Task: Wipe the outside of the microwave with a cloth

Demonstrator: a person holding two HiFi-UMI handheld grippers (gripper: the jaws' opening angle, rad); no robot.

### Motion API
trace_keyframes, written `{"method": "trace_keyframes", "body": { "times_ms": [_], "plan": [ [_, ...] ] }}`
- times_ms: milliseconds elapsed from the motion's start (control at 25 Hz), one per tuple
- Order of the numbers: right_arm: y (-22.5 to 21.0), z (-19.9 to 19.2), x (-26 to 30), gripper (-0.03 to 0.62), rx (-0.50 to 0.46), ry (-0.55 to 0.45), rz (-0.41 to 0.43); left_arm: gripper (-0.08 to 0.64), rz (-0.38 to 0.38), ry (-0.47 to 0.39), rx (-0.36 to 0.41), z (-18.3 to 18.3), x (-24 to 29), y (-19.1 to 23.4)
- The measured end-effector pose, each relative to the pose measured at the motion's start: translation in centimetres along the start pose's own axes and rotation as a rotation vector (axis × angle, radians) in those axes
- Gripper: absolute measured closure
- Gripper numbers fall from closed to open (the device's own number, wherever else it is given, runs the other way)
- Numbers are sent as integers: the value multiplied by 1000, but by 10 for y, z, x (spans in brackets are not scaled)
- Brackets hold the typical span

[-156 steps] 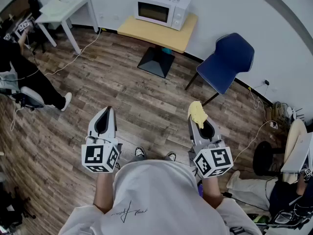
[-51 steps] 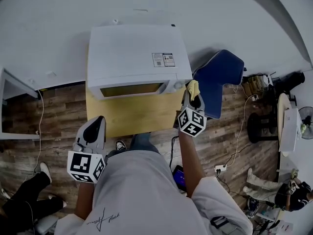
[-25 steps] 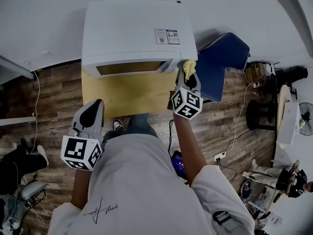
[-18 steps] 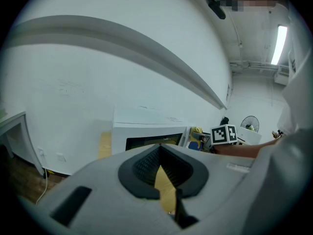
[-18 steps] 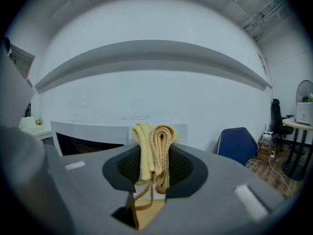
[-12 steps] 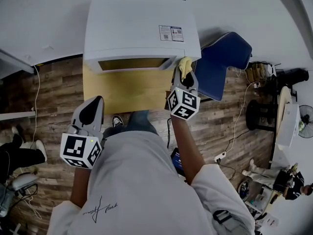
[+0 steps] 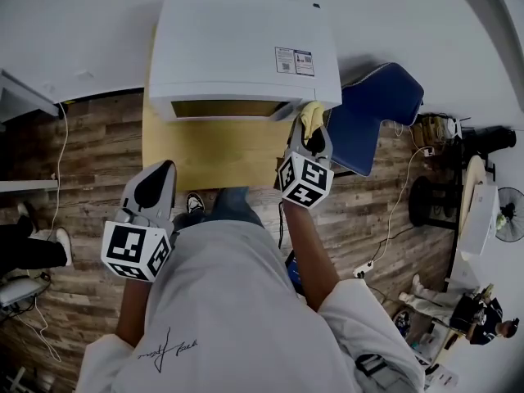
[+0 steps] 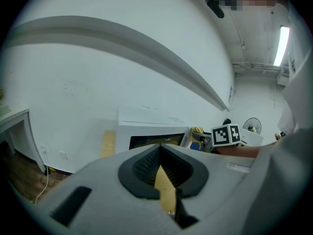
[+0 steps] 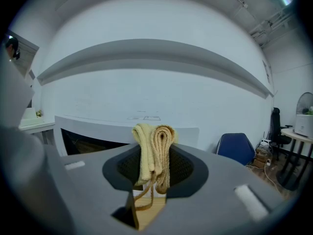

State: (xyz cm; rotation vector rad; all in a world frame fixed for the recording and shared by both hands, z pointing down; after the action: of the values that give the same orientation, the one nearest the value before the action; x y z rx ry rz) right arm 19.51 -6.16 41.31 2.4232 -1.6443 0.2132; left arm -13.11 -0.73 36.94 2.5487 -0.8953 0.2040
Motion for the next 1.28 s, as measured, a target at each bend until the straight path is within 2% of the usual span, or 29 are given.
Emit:
{"method": "trace_keyframes", "body": {
  "times_ms": [360,600,1280],
  "plan": [
    [49,-5,-9,472,-30,-21,147,568,7,-6,2,-3,-2,-5],
    [62,-7,-12,472,4,-27,165,568,22,-11,-4,-5,-10,-7],
    [120,-6,-30,471,25,-46,381,568,83,-19,-26,-9,-28,-3]
  ]
}}
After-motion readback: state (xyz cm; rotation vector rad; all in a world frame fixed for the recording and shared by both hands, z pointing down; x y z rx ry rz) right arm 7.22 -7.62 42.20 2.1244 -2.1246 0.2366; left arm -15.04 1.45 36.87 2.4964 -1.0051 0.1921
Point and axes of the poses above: the fingertips, and each gripper's own axes: x forward along the fingers, y to its left, z out of its top, the point moved 6 cm from there along -x, backward along the fingers, and after that the axes turned 12 degrees about -z, right-handed, at the moved point
